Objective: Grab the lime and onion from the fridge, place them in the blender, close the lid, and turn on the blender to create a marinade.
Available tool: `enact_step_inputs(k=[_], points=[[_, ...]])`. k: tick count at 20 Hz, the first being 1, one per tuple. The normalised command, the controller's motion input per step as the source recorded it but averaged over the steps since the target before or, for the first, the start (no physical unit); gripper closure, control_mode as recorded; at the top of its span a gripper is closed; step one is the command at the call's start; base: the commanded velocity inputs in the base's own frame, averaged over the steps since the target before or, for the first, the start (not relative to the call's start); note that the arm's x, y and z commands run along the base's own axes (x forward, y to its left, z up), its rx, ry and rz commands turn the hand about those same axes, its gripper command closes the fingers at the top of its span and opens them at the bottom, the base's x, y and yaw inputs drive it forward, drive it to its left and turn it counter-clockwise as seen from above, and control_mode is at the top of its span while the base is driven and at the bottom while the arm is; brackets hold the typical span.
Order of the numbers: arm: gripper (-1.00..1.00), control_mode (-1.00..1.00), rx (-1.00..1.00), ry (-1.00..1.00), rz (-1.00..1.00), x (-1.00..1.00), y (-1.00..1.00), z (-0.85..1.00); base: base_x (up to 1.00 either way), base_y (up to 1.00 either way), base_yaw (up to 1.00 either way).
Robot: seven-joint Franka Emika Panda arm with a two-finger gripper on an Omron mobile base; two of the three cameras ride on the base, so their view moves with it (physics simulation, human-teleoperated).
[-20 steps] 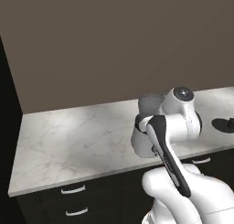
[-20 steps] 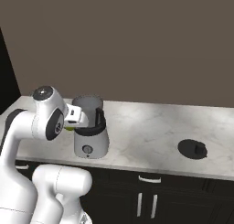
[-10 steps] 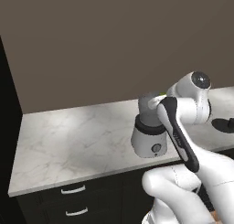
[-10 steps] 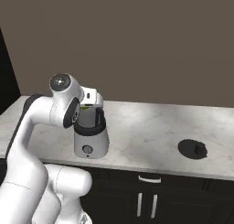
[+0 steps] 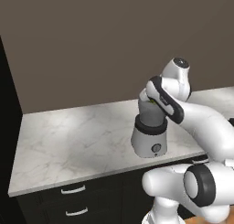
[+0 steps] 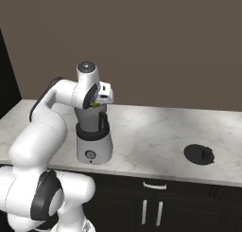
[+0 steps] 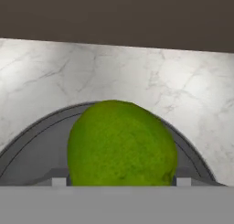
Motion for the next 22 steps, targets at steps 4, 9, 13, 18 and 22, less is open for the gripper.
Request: enact_step_inputs(k=[4, 9, 13, 18, 22], points=[[1.00, -1.00, -0.03, 0.16, 0.04, 0.49, 0.00, -0.75, 0.00, 0.00, 0.00], [1.00, -1.00, -0.01, 0.10, 0.03, 0.21, -0.04, -0.71, 0.00, 0.00, 0.00], [1.00, -1.00, 0.00, 0.00, 0.00, -0.52, -0.10, -0.39, 0.00, 0.00, 0.00], [1.00, -1.00, -0.02, 0.03, 0.01, -0.28, 0.01, -0.61, 0.00, 0.00, 0.00], [1.00, -1.00, -0.05, 0.19, 0.02, 0.13, 0.09, -0.64, 0.00, 0.00, 0.00]])
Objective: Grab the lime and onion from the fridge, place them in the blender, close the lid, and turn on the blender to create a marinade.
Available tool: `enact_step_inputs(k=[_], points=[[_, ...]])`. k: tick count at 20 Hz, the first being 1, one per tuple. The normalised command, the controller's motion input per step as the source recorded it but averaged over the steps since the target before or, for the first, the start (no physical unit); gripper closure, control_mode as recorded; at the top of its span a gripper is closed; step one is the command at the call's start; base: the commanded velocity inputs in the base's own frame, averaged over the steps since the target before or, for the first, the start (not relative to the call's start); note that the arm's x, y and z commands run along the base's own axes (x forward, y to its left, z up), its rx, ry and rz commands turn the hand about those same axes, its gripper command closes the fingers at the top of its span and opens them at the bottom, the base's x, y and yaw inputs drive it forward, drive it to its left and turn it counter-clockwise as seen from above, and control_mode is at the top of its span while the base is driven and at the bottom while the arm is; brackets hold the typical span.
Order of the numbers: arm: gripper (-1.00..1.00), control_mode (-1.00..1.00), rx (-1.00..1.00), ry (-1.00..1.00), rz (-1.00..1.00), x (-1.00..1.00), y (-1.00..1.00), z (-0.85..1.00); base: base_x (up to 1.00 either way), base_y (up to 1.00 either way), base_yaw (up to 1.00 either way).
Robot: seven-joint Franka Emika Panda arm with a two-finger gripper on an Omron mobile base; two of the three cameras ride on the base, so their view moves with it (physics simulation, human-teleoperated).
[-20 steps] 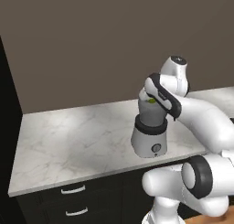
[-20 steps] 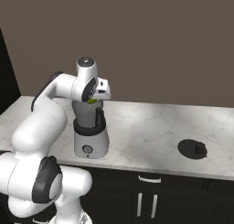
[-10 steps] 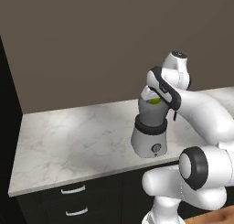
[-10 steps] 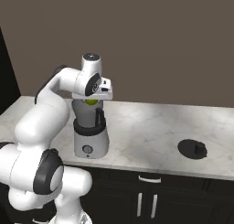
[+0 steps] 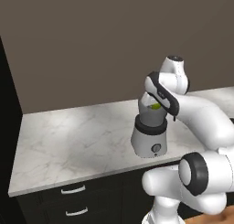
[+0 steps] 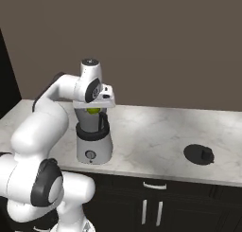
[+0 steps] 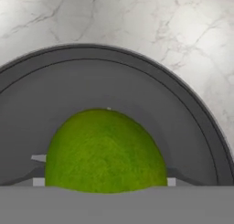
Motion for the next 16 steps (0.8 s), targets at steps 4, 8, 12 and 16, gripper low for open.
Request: enact_step_inputs(k=[4, 8, 12, 16], points=[[-1.00, -1.00, -0.02, 0.16, 0.02, 0.23, 0.08, -0.56, 0.00, 0.00, 0.00], [-1.00, -1.00, 0.00, 0.02, 0.02, 0.02, 0.00, -0.32, 0.00, 0.00, 0.00], [-1.00, -1.00, 0.00, -0.02, 0.00, -0.04, 0.00, -0.16, 0.00, 0.00, 0.00], [-1.00, -1.00, 0.00, -0.13, 0.00, -0.08, 0.00, 0.10, 0.00, 0.00, 0.00]])
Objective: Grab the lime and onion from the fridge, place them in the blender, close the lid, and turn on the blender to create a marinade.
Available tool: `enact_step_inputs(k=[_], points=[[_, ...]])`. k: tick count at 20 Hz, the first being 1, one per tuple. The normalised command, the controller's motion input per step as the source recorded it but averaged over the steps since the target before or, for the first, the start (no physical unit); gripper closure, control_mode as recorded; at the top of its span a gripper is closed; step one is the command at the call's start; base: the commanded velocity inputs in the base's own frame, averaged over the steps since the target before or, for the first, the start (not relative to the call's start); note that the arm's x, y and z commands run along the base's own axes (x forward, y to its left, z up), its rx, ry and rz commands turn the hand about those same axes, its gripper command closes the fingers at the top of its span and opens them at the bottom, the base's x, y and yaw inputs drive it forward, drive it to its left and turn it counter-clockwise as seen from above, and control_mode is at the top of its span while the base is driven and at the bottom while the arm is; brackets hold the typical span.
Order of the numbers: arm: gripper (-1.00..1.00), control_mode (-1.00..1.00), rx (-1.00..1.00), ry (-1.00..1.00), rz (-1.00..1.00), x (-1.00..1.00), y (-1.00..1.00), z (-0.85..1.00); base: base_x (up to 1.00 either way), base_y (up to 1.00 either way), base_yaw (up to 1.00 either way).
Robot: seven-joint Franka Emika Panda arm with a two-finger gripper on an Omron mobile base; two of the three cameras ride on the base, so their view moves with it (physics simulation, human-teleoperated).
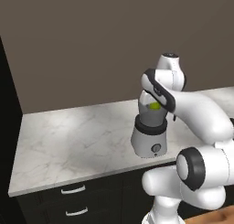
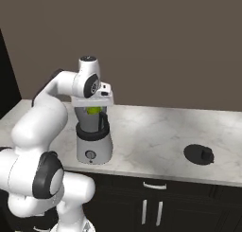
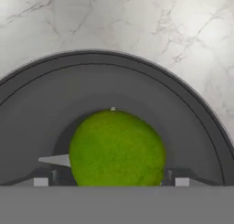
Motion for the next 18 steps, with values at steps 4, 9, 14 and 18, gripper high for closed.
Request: enact_step_inputs(k=[4, 9, 14, 18], points=[[-1.00, -1.00, 0.00, -0.26, 0.00, -0.20, 0.00, 0.64, 0.00, 0.00, 0.00], [-1.00, -1.00, 0.00, -0.26, 0.00, -0.35, 0.04, 0.52, 0.00, 0.00, 0.00], [-1.00, -1.00, 0.00, -0.17, 0.00, -0.59, 0.05, 0.31, 0.00, 0.00, 0.00], [-1.00, -1.00, 0.04, -0.09, 0.00, -0.97, 0.01, 0.17, 0.00, 0.00, 0.00]])
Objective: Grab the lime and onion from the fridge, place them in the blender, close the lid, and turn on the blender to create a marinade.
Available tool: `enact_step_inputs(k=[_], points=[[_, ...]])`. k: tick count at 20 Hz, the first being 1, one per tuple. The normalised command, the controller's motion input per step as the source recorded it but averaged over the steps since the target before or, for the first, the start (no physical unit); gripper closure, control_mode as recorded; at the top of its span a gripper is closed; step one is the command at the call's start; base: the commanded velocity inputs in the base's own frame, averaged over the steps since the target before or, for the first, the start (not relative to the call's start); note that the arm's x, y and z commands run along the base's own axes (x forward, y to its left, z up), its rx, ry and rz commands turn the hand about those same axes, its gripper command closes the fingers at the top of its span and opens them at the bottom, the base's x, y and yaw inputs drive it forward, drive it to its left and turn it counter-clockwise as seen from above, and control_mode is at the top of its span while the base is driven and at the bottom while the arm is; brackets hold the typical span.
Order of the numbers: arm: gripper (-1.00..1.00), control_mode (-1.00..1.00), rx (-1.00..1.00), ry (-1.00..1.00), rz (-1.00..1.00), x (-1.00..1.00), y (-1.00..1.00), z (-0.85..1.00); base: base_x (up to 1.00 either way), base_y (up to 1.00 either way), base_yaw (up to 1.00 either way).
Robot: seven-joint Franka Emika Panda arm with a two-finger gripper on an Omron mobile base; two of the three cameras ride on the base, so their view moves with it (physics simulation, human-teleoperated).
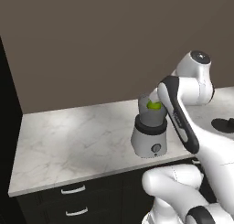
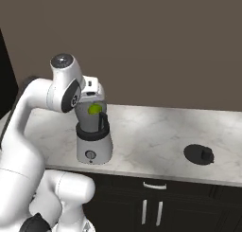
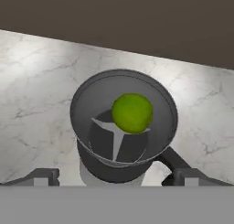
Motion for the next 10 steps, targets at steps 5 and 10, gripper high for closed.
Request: enact_step_inputs(k=[5, 10], points=[[-1.00, -1.00, 0.03, 0.00, 0.00, -1.00, 0.03, 0.01, 0.00, 0.00, 0.00], [-1.00, -1.00, 0.00, 0.02, 0.00, -0.66, 0.17, -0.27, 0.00, 0.00, 0.00]])
